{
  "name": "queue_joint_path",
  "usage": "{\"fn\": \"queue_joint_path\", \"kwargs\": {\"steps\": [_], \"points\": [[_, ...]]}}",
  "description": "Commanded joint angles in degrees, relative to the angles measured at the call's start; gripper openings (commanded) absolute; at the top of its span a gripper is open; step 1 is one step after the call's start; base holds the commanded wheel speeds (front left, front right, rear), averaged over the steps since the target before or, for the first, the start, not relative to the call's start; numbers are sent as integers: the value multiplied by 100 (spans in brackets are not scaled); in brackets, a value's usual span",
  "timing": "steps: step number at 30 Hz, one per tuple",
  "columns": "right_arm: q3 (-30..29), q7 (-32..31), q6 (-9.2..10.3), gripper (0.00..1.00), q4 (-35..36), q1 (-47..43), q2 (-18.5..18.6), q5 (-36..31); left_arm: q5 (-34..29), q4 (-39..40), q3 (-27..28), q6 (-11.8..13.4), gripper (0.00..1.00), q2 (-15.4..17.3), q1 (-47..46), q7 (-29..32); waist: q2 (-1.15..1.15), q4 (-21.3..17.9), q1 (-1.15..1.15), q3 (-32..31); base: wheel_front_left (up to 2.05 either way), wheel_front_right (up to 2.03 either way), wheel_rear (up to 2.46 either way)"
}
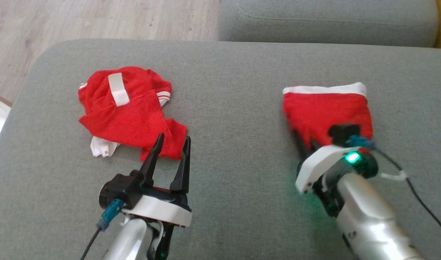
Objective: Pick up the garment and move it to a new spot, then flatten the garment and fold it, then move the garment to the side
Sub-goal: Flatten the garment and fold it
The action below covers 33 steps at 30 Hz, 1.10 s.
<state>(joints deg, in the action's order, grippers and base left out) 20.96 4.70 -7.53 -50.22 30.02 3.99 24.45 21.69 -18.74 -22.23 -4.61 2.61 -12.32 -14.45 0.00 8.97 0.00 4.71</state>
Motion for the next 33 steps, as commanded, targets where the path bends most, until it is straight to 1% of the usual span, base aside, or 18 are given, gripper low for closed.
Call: {"fn": "queue_joint_path", "kwargs": {"steps": [1, 3, 6, 9, 11, 15, 17, 19, 22, 24, 25, 27, 29, 33], "points": [[333, 22, 4, 100, 66, 129, -88, -46, -23, 157, 191, 17, 100, 42, -68, -55, 0, -44, 0, -18, 0, 0, 0], [619, 42, 4, 100, -2, 149, -91, -13, -20, 165, 206, 30, 100, 44, -66, -55, 0, -102, 0, -33, 0, 0, 0], [893, 186, 4, 100, 2, 207, -82, 61, -18, 201, 251, 43, 100, 57, -68, -55, 0, -215, 0, -64, 0, 0, 0], [924, 437, 4, 100, 119, 279, 21, 170, -20, 260, 317, 66, 100, 64, -70, -55, 0, -333, 0, -100, 0, 0, 0], [837, 608, 4, 100, 238, 324, 142, 194, -20, 309, 378, 83, 100, 68, -65, -55, 0, -418, 0, -124, 0, 0, 0], [332, 870, 4, 100, 584, 367, 449, 105, -34, 410, 513, 125, 100, 73, -64, -55, 0, -602, 0, -151, 0, 0, 0], [-22, 957, 4, 100, 787, 361, 660, -237, -55, 465, 560, 130, 100, 72, -74, -55, 0, -693, 0, -145, 0, 0, 0], [-515, 1001, 4, 100, 1019, 271, 749, -578, -85, 499, 591, 127, 100, 69, -85, -55, 0, -769, 0, -137, 0, 0, 0], [-1213, 1023, 4, 100, 1489, -21, 674, -1119, -114, 544, 651, 125, 100, 63, -99, -55, 0, -880, 0, -116, 0, 0, 0], [-1610, 1026, 4, 100, 1876, -306, 556, -1571, -145, 571, 683, 116, 100, 58, -105, -55, 0, -934, 0, -90, 0, 0, 0], [-1610, 1026, 4, 100, 1876, -306, 556, -1571, -145, 571, 683, 116, 100, 58, -105, -55, 0, -934, 0, -90, 0, 0, 0], [-1924, 1028, 4, 100, 2207, -653, 346, -1908, -179, 597, 717, 101, 100, 52, -103, -55, 0, -973, 0, -70, 0, 0, 0], [-2089, 1028, 4, 100, 2491, -983, 192, -2228, -202, 624, 754, 81, 100, 46, -79, -55, 0, -1004, 0, -47, 0, 0, 0], [-2219, 1029, 4, 100, 2858, -1507, -35, -2515, -271, 636, 824, 31, 100, 37, 13, -55, 0, -1051, 0, -16, 0, 0, 0]]}}
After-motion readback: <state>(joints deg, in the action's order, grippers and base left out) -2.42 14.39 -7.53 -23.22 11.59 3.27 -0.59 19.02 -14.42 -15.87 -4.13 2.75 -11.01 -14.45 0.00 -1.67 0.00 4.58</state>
